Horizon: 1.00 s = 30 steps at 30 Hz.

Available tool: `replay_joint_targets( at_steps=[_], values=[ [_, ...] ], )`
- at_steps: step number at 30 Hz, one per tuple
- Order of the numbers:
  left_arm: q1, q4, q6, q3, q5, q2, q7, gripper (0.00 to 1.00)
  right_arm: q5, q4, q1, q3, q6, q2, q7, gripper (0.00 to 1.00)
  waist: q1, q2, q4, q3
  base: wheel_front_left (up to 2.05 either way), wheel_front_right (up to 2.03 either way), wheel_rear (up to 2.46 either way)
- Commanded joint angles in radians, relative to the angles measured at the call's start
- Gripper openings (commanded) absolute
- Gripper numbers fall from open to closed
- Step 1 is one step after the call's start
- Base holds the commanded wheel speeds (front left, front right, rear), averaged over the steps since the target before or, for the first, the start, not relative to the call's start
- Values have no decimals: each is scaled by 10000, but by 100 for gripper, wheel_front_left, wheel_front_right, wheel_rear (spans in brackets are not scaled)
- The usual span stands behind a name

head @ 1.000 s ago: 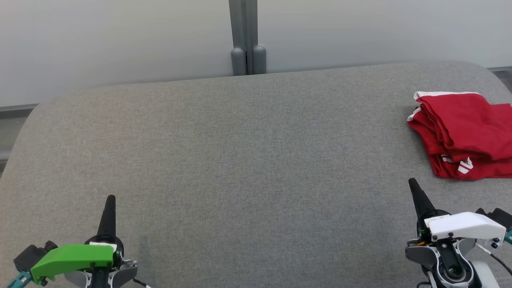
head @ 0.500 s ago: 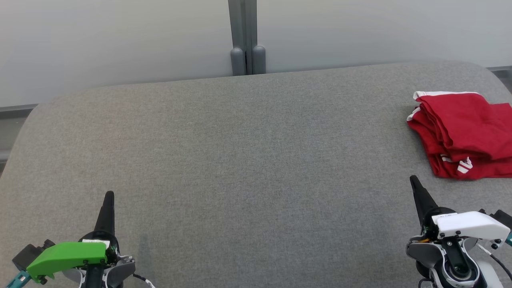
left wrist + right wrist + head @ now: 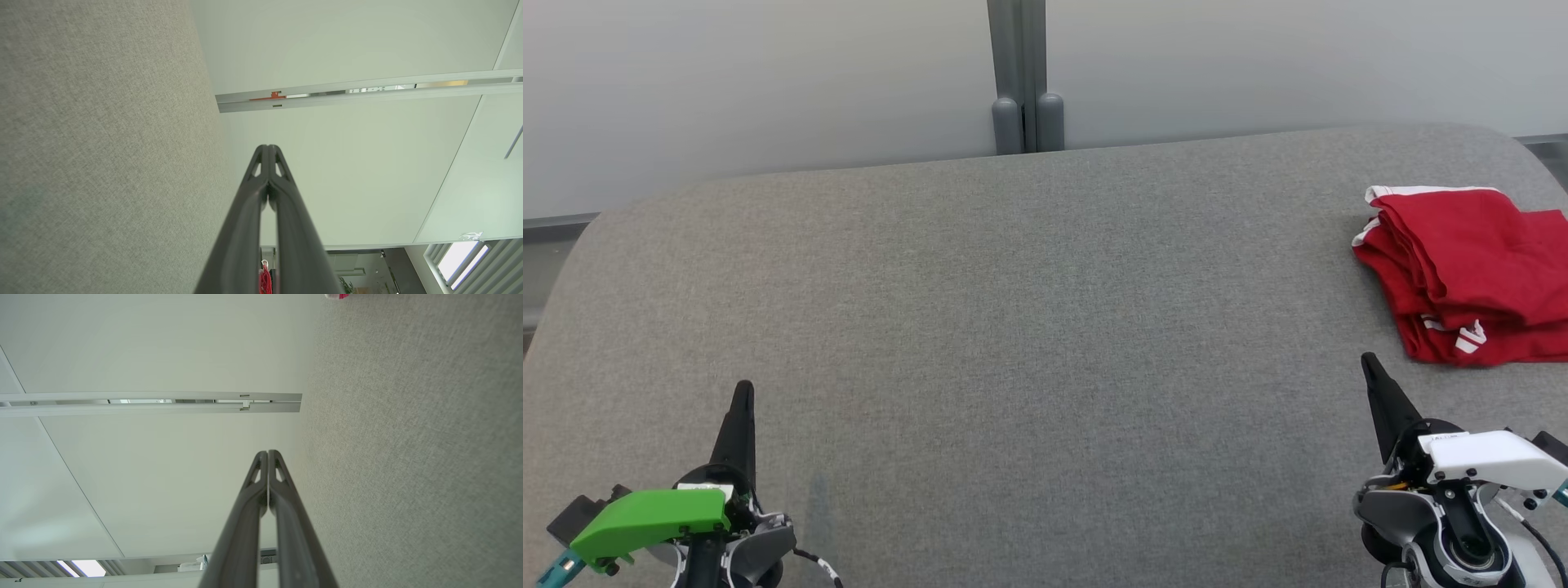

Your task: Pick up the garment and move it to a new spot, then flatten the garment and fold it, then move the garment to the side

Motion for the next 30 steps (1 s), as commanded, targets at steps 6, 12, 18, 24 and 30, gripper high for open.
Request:
replay_joint_targets(
  at_steps=[6,12,18,24,30],
  values=[
    [-201,-59,-65,78,-478,77,153,0,556,-115,-2,-57,4,-45,128,0,0,0,-8,0,0,0,0],
    [-199,-60,-67,88,-576,79,200,0,715,-127,1,-64,4,-45,152,0,0,0,-12,0,0,0,0],
    [-198,-60,-67,88,-576,77,200,0,715,-127,1,-64,4,-45,152,0,0,0,-12,0,0,0,0],
    [-198,-61,-67,86,-575,77,199,0,716,-127,1,-63,4,-45,151,0,0,0,-12,0,0,0,0],
    [-198,-61,-67,85,-576,77,199,0,716,-127,2,-62,4,-45,151,0,0,0,-12,0,0,0,0]
  ],
)
